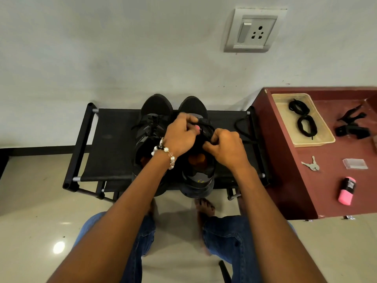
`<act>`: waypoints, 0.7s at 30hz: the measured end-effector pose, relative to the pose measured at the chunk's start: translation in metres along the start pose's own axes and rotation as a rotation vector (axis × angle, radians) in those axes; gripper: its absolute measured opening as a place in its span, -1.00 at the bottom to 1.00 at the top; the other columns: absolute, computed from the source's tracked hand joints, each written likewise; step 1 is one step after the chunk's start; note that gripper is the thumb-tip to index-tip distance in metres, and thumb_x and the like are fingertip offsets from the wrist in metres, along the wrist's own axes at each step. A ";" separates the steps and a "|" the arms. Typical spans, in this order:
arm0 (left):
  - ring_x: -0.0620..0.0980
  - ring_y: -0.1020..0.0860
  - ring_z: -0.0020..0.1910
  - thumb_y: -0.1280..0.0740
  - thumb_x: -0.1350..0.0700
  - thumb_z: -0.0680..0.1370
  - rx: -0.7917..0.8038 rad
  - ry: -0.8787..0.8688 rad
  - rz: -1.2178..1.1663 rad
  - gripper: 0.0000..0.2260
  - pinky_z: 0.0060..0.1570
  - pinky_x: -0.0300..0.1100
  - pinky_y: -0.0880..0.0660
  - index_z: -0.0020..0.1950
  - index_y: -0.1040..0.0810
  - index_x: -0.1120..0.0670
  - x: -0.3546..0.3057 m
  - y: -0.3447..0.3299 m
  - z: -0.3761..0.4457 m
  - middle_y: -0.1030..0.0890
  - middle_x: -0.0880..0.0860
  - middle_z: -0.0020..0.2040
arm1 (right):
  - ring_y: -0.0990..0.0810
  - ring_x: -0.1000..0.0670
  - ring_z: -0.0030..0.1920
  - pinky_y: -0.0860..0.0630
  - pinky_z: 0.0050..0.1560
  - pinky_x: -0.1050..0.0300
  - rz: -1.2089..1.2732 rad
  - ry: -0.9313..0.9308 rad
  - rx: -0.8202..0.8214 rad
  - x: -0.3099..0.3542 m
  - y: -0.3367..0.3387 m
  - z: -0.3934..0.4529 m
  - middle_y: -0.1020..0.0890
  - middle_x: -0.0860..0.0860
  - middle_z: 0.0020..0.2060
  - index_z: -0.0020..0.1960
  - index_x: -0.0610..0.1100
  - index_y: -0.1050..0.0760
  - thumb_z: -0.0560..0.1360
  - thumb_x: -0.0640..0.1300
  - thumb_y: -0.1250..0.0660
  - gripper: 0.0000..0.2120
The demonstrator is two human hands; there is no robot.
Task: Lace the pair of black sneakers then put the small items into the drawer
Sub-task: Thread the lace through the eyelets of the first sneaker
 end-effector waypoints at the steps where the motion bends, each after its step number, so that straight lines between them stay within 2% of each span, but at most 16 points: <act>1: -0.09 -0.57 -0.12 -0.31 0.21 0.58 0.021 -0.063 0.077 -0.82 -0.11 -0.31 -0.47 0.13 -0.43 0.01 0.000 0.000 0.000 -0.59 0.00 -0.18 | -0.56 -0.17 -0.21 -0.53 -0.23 -0.02 -0.001 -0.002 0.001 0.000 0.000 0.000 -0.58 -0.10 -0.25 -0.28 -0.08 -0.38 0.38 0.00 -0.46 -0.72; 4: -0.18 -0.52 -0.23 -0.32 0.18 0.58 0.084 -0.267 0.267 -0.74 -0.20 -0.47 -0.36 0.26 -0.48 0.05 -0.005 0.005 -0.004 -0.57 -0.03 -0.21 | -0.57 -0.16 -0.23 -0.51 -0.25 -0.01 0.010 -0.001 0.002 -0.001 0.000 0.001 -0.58 -0.08 -0.29 -0.26 -0.11 -0.41 0.37 0.02 -0.46 -0.72; 5: -0.16 -0.53 -0.19 -0.33 0.14 0.57 0.102 -0.337 0.371 -0.76 -0.15 -0.45 -0.36 0.24 -0.53 0.06 -0.005 0.008 -0.004 -0.59 -0.01 -0.16 | -0.57 -0.15 -0.24 -0.51 -0.26 -0.01 0.014 0.000 0.001 -0.001 0.000 0.001 -0.57 -0.07 -0.30 -0.26 -0.11 -0.42 0.37 0.02 -0.46 -0.72; 7: 0.00 -0.51 0.01 -0.35 0.04 0.56 0.110 -0.447 0.639 -0.76 0.00 -0.28 -0.34 0.20 -0.60 0.03 -0.005 0.012 -0.001 -0.60 0.05 -0.01 | -0.56 -0.13 -0.25 -0.51 -0.27 -0.01 0.023 0.004 0.003 -0.001 0.000 0.001 -0.56 -0.04 -0.33 -0.25 -0.13 -0.44 0.37 0.04 -0.46 -0.71; 8: 0.04 -0.48 0.07 -0.35 -0.01 0.55 0.095 -0.476 0.751 -0.75 0.02 -0.21 -0.31 0.20 -0.61 0.01 -0.004 0.014 0.000 -0.58 0.06 0.02 | -0.56 -0.11 -0.26 -0.51 -0.27 0.00 0.025 0.006 0.007 0.000 0.000 0.000 -0.56 -0.03 -0.33 -0.24 -0.13 -0.45 0.37 0.05 -0.47 -0.71; 10: 0.08 -0.48 0.05 -0.34 -0.03 0.55 0.022 -0.550 0.862 -0.77 -0.01 -0.14 -0.34 0.15 -0.65 0.00 -0.003 0.012 0.000 -0.55 0.08 0.00 | -0.55 -0.09 -0.28 -0.50 -0.28 0.01 0.029 0.006 0.011 0.000 0.000 0.000 -0.55 -0.01 -0.35 -0.24 -0.13 -0.45 0.37 0.04 -0.46 -0.71; 13: 0.12 -0.57 -0.15 -0.34 0.01 0.52 -0.187 -0.664 0.942 -0.81 -0.18 -0.03 -0.45 -0.09 -0.68 0.09 0.002 0.002 -0.002 -0.58 0.08 -0.13 | -0.54 -0.09 -0.29 -0.49 -0.29 0.03 0.021 0.000 0.017 -0.002 0.000 0.001 -0.54 -0.01 -0.36 -0.24 -0.14 -0.43 0.39 0.01 -0.46 -0.72; 14: 0.11 -0.57 -0.18 -0.34 0.02 0.51 -0.258 -0.647 0.906 -0.82 -0.21 -0.03 -0.46 -0.13 -0.66 0.10 0.003 0.000 -0.001 -0.59 0.08 -0.15 | -0.54 -0.10 -0.29 -0.49 -0.29 0.03 0.022 -0.003 0.019 -0.002 0.000 0.001 -0.54 -0.02 -0.36 -0.24 -0.14 -0.44 0.39 0.00 -0.46 -0.73; 16: 0.08 -0.56 -0.14 -0.33 0.06 0.55 -0.313 -0.467 0.630 -0.86 -0.16 -0.01 -0.49 -0.11 -0.62 0.10 0.002 0.000 -0.001 -0.59 0.07 -0.13 | -0.54 -0.11 -0.28 -0.49 -0.28 0.03 0.027 -0.008 0.022 -0.003 0.000 0.001 -0.54 -0.03 -0.35 -0.25 -0.15 -0.43 0.38 0.00 -0.46 -0.73; 19: 0.01 -0.54 -0.13 -0.24 0.13 0.61 -0.253 0.111 -0.273 -0.86 -0.02 0.01 -0.54 -0.10 -0.55 0.06 -0.009 0.008 -0.001 -0.57 0.01 -0.16 | -0.53 -0.12 -0.28 -0.48 -0.26 0.01 0.038 -0.009 0.022 -0.003 0.000 0.001 -0.52 -0.02 -0.36 -0.27 -0.15 -0.41 0.36 -0.01 -0.46 -0.71; 20: 0.00 -0.54 -0.12 -0.21 0.14 0.63 -0.223 0.222 -0.471 -0.84 0.00 0.01 -0.55 -0.11 -0.53 0.04 -0.009 0.010 -0.002 -0.55 -0.01 -0.18 | -0.52 -0.12 -0.29 -0.48 -0.26 -0.01 0.041 -0.008 0.022 -0.003 -0.001 0.001 -0.51 -0.02 -0.37 -0.27 -0.15 -0.40 0.36 -0.01 -0.46 -0.71; 21: 0.00 -0.53 -0.10 -0.20 0.15 0.63 -0.207 0.252 -0.533 -0.84 -0.01 -0.01 -0.54 -0.10 -0.51 0.02 -0.009 0.011 -0.002 -0.54 -0.02 -0.17 | -0.51 -0.12 -0.30 -0.48 -0.27 -0.01 0.043 -0.008 0.020 -0.003 0.000 0.001 -0.51 -0.02 -0.38 -0.28 -0.16 -0.40 0.36 -0.01 -0.46 -0.71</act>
Point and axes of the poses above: each hand's wrist, its own z-axis towards the middle knuckle, its own y-axis out of the back of the hand, x = y × z, the point moved 1 cm from there along z, towards the middle knuckle
